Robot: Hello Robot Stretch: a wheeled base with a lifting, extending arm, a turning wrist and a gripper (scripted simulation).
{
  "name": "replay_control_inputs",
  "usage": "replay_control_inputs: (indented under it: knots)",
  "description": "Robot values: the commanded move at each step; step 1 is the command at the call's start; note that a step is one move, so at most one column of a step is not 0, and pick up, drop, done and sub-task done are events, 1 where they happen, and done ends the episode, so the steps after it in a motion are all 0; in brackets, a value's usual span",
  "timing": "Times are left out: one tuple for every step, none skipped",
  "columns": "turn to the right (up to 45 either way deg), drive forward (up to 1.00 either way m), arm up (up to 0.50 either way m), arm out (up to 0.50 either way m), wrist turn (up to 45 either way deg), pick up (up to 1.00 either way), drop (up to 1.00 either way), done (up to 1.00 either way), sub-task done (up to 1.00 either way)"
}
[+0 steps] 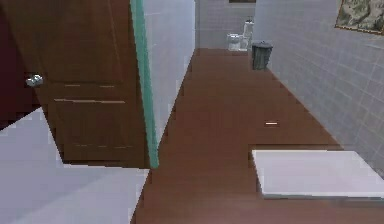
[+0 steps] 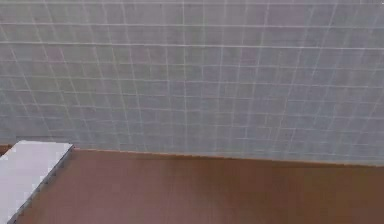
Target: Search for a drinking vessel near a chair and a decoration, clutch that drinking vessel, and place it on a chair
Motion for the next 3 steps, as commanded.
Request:
replay_control_inputs:
  knots:
    - [-39.0,0.00,0.00,0.00,0.0,0.00,0.00,0.00,0.00]
    - [0.0,0.35,0.00,0.00,0.0,0.00,0.00,0.00,0.00]
    - [-45.0,0.00,0.00,0.00,0.0,0.00,0.00,0.00,0.00]
